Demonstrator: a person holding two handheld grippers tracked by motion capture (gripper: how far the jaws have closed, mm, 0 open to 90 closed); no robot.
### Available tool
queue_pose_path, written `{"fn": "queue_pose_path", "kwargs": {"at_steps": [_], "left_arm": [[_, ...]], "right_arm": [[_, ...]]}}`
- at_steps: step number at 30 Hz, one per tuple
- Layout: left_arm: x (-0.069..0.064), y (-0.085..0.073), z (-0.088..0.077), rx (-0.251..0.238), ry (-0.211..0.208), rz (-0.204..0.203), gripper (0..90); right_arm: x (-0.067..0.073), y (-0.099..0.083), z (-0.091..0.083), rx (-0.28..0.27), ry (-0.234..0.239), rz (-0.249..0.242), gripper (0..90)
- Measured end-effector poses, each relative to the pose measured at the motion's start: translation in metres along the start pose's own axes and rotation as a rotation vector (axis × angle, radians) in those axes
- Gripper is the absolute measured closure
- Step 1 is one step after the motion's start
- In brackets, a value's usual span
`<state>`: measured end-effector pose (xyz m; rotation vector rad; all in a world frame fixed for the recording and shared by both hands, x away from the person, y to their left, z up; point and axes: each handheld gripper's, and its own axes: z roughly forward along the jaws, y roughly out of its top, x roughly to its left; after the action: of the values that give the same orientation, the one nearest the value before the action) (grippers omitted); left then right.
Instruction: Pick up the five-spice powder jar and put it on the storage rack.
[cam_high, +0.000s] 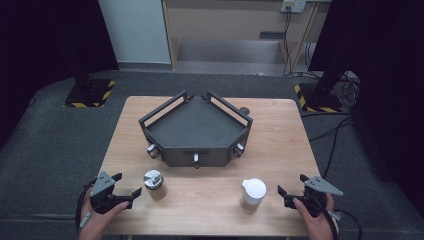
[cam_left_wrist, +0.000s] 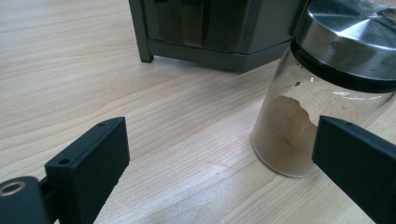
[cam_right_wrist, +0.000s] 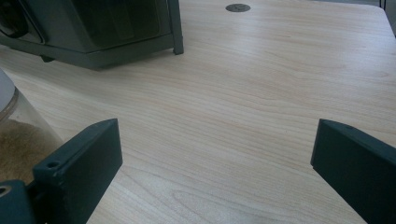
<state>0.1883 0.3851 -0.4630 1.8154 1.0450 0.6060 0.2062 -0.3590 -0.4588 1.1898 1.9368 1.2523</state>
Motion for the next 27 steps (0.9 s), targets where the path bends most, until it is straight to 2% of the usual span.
{"fn": "queue_pose_path", "kwargs": {"at_steps": [9,20,27], "left_arm": [[0.0033,-0.0025,-0.0022,-0.009,-0.014,-0.003,4.7],[0.0039,-0.0018,-0.0024,-0.003,-0.026,0.014,4.5],[0.0053,-0.001,-0.002,-0.002,-0.055,0.032,4.0]], "right_arm": [[-0.0023,-0.0007,-0.0018,0.0,-0.01,0.005,2.6],[-0.0032,-0.0004,-0.0022,0.008,-0.017,-0.004,2.6],[-0.0029,-0.0004,-0.0017,0.011,-0.018,-0.01,2.6]]}}
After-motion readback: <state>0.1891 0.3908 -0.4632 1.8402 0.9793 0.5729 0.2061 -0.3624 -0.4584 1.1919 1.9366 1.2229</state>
